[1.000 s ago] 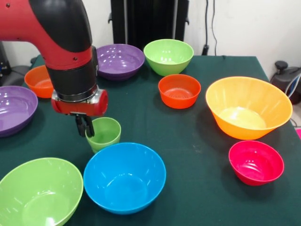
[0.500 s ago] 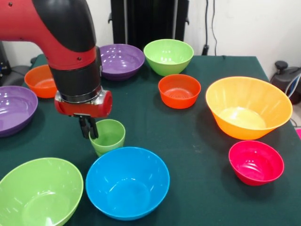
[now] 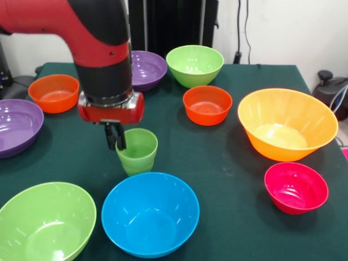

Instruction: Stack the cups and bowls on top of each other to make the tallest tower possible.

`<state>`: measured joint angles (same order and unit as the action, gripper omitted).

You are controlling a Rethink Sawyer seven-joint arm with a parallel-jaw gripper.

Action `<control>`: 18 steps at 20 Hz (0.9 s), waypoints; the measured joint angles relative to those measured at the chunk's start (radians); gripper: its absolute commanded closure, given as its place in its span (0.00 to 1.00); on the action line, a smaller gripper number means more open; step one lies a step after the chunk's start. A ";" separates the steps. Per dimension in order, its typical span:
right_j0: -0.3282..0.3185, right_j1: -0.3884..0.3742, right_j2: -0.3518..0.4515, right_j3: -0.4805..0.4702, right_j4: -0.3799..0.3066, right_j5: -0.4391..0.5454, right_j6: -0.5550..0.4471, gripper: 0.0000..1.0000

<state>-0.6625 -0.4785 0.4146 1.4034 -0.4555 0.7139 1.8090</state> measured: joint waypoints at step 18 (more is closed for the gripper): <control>-0.018 -0.152 -0.125 0.351 0.000 -0.218 0.007 1.00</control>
<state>-0.6804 -0.6304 0.2895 1.7540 -0.4551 0.4955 1.8155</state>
